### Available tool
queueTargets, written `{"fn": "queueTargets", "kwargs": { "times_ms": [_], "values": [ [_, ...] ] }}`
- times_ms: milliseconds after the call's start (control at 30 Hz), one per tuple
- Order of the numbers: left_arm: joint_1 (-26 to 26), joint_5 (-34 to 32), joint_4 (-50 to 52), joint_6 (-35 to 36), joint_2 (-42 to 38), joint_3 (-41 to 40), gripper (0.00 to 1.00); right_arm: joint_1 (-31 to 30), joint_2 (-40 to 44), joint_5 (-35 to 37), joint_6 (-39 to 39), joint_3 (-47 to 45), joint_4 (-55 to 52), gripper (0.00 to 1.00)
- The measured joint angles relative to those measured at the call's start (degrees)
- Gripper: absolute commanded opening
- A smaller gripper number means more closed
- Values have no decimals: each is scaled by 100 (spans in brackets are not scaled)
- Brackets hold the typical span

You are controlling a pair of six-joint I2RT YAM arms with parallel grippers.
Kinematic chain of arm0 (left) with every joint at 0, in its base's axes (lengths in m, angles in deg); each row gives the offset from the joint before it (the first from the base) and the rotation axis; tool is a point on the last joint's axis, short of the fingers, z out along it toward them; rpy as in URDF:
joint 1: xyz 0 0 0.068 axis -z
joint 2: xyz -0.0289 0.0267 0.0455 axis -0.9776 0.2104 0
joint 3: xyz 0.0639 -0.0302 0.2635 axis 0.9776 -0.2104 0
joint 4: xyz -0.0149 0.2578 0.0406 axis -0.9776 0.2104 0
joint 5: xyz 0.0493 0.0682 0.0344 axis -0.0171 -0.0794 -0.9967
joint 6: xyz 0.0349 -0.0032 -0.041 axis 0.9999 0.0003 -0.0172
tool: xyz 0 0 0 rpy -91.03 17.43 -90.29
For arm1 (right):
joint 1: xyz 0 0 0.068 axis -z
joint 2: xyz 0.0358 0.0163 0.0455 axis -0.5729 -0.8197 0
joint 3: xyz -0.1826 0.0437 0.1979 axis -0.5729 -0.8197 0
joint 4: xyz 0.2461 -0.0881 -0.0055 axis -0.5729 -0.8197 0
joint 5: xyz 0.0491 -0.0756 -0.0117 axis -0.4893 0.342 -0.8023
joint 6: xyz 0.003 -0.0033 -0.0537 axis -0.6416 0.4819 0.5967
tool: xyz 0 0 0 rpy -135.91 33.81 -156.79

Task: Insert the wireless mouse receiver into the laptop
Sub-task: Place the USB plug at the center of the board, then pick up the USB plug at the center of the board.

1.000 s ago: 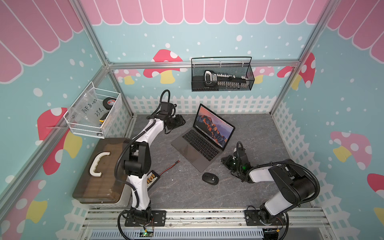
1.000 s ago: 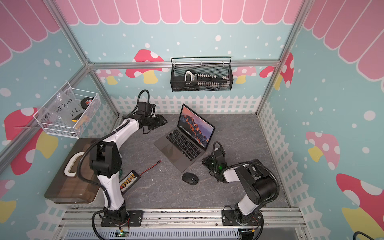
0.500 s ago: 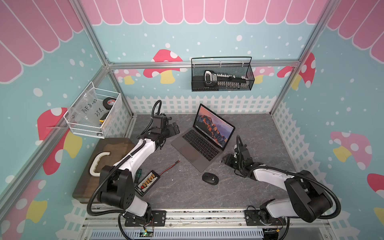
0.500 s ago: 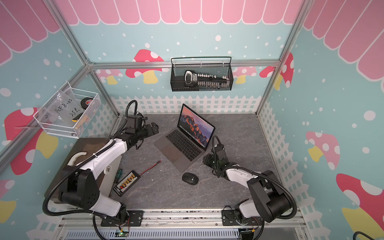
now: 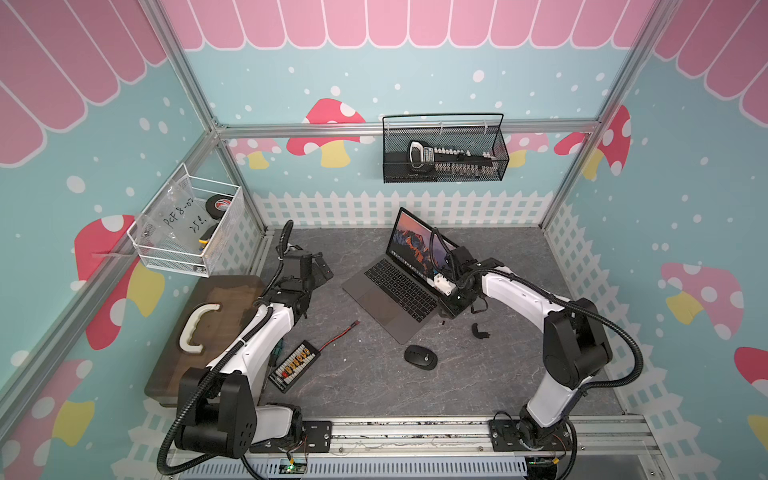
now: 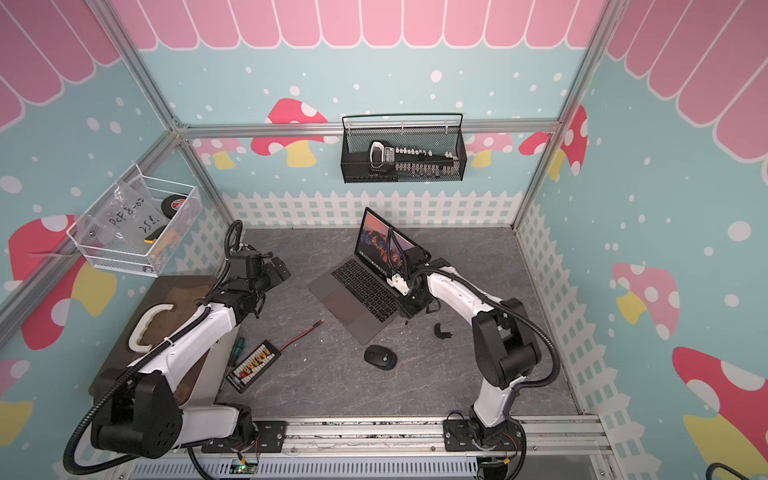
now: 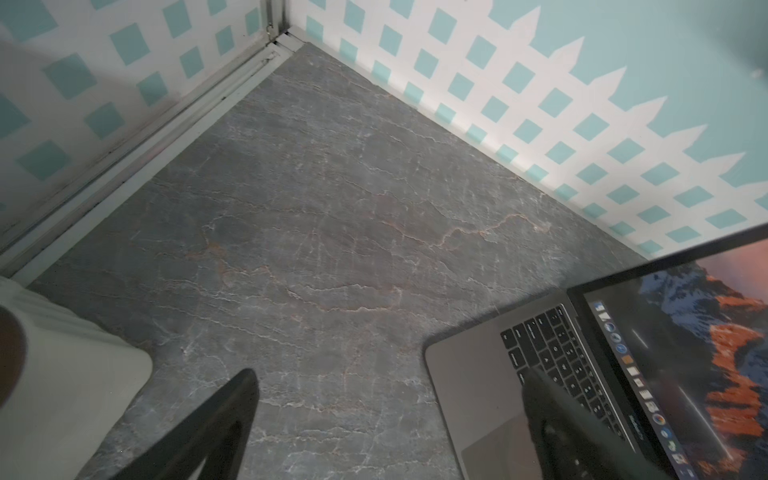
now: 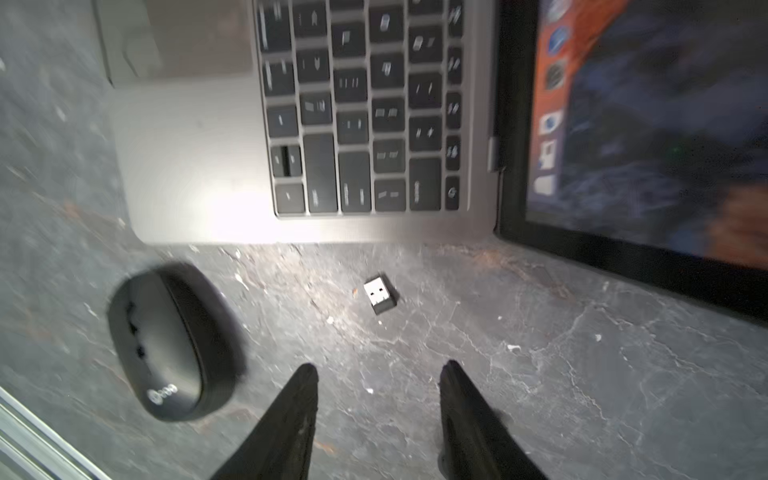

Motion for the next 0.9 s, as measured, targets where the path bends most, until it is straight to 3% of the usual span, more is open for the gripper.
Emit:
{"fn": "queueTargets", "kwargs": {
  "times_ms": [167, 367, 900],
  "values": [
    [-13, -105, -260, -26, -533, -444, 99, -2, -459, 212, 1097, 192, -275, 45],
    [-46, -361, -321, -42, -765, -636, 99, -68, -798, 227, 1810, 262, -197, 41],
    [-66, -339, -282, -160, -667, -634, 99, -164, -820, 236, 2096, -52, 341, 35]
  ]
}}
